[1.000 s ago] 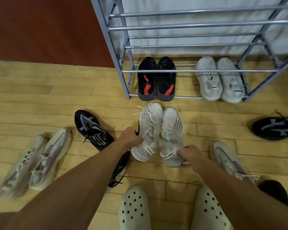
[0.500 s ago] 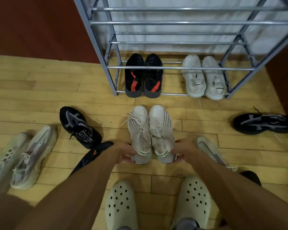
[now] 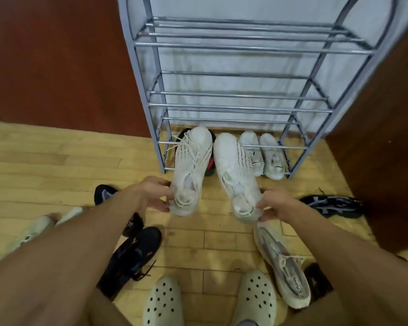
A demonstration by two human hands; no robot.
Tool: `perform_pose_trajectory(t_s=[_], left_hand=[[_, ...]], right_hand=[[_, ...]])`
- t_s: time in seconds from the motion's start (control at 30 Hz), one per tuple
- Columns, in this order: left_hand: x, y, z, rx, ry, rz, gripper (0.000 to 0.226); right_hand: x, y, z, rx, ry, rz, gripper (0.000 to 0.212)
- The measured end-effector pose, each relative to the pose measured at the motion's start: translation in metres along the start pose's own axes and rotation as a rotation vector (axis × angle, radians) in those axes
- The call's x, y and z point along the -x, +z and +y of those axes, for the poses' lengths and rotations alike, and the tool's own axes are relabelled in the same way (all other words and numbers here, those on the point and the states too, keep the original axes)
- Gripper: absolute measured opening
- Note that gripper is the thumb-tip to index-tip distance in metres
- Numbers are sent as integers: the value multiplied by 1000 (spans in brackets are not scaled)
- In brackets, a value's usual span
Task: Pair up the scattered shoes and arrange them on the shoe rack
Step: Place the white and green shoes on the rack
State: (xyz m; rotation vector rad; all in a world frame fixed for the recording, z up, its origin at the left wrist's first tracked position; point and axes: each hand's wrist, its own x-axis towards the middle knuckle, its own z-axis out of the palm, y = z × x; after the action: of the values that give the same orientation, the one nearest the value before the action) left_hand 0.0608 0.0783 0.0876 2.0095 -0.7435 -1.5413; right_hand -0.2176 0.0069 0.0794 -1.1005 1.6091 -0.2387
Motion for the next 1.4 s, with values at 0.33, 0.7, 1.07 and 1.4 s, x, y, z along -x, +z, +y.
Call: perform_pose_trajectory(t_s=[0.33, 0.7, 1.07, 1.4], left_hand=[[-57, -11, 57, 162, 135, 178, 9], [-167, -35, 111, 244, 195, 248, 10], [-203, -42, 123, 101, 198, 314, 35], [-164, -16, 109, 125, 188, 247, 31]], right_hand=[[-42, 8, -73, -130, -60, -31, 30], [-159, 51, -143, -258, -106, -92, 39], [-195, 71, -143, -343, -231, -54, 41], [-161, 60, -130, 46, -353, -3, 37]])
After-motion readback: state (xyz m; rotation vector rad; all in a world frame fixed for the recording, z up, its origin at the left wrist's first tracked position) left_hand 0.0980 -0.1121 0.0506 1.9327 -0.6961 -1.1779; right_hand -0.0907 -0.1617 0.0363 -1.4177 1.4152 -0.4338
